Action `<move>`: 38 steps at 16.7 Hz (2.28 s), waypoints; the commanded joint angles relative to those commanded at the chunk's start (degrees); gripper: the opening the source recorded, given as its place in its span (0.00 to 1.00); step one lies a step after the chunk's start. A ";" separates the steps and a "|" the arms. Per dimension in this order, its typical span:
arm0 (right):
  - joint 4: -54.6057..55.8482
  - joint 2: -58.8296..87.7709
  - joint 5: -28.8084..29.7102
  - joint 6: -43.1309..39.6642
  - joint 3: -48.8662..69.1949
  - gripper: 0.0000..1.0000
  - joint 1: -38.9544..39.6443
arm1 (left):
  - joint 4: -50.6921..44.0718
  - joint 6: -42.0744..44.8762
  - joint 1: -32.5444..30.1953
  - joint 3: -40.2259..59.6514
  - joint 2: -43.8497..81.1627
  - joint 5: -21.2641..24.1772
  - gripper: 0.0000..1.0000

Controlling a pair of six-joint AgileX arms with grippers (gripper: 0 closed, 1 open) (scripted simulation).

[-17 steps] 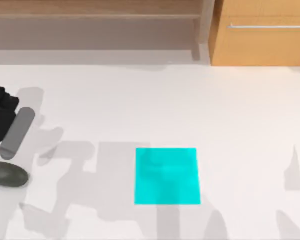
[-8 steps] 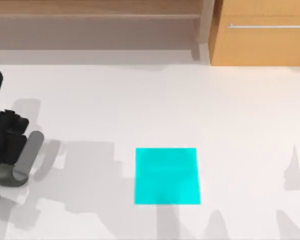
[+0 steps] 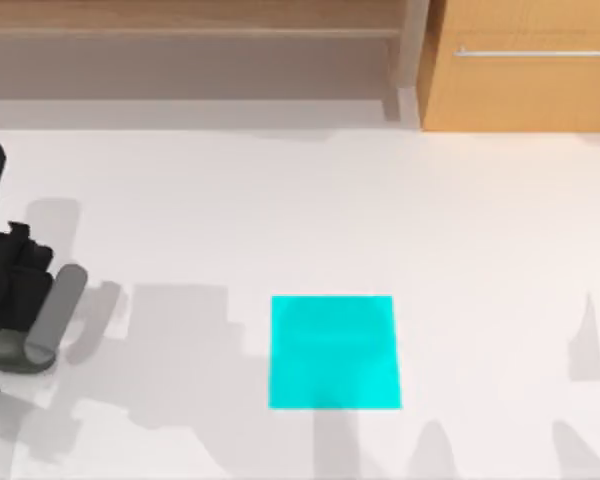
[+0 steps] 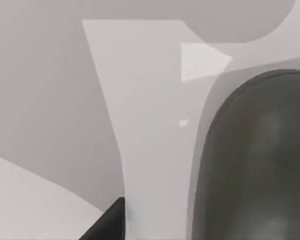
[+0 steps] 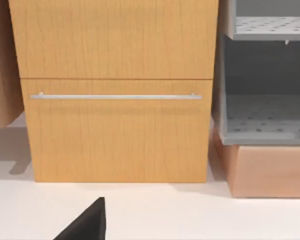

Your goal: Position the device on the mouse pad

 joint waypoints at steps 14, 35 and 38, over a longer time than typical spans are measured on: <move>0.00 0.00 0.00 0.00 0.00 1.00 0.00 | 0.00 0.00 0.00 0.00 0.00 0.00 0.00; 0.00 0.00 0.00 0.00 0.00 1.00 0.00 | -26.75 -1.61 -0.21 15.22 -11.64 -0.59 0.00; 0.00 0.00 0.00 0.00 0.00 1.00 0.00 | -27.15 0.38 -2.35 17.17 -9.81 -0.68 0.00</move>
